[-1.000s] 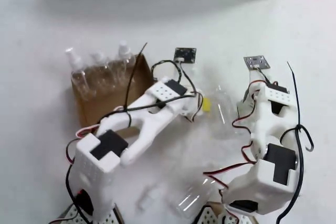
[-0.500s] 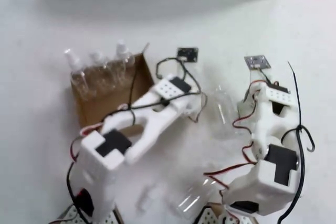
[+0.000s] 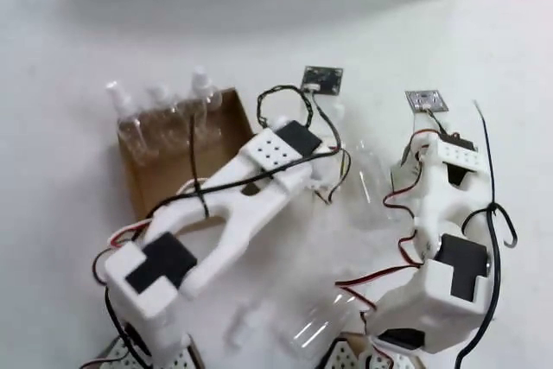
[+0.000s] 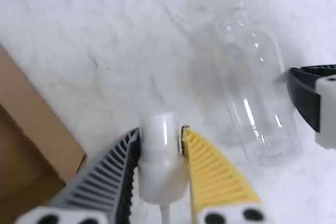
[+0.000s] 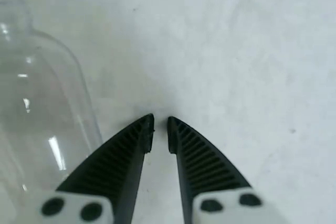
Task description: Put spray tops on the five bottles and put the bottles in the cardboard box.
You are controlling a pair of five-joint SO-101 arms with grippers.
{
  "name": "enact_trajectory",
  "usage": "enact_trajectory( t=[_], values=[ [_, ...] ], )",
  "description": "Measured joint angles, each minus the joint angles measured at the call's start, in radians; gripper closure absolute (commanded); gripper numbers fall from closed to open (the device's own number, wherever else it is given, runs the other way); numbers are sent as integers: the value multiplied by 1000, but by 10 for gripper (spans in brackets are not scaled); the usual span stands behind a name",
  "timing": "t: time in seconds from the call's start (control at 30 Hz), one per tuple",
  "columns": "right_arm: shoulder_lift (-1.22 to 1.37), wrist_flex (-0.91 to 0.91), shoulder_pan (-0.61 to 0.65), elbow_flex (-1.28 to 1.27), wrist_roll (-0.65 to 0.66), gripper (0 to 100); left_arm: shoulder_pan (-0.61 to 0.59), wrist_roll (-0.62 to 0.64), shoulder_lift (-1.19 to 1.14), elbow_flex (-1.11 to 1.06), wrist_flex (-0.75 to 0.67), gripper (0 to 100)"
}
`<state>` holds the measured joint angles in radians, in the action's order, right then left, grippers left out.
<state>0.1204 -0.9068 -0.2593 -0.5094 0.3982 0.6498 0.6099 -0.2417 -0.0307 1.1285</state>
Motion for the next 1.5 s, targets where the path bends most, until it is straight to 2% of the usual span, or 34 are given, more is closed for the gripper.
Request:
enact_trajectory(
  t=[0.2, 0.5, 0.67, 0.87, 1.0, 1.2, 1.33, 1.5],
  values=[
    [-17, -130, -3, 84, -9, 979, 23, -48, 160, -94, 34, 980],
    [-170, -385, -2, 175, -9, 974, 26, -112, 516, -448, -40, 980],
    [-236, -414, 9, 176, -9, 831, 26, -167, 749, -626, -51, 980],
    [-241, -416, 158, 180, -9, 804, 26, -219, 1007, -795, -49, 980],
    [-241, -416, 249, 212, -9, 804, 26, -232, 1174, -870, 6, 980],
    [-98, -407, 247, 319, -17, 781, 26, -232, 1361, -953, 61, 980],
    [52, -408, 253, 430, -17, 713, 26, -238, 1401, -967, 74, 980],
    [209, -488, 250, 598, -17, 710, 26, -311, 1410, -968, 104, 980]
  ],
)
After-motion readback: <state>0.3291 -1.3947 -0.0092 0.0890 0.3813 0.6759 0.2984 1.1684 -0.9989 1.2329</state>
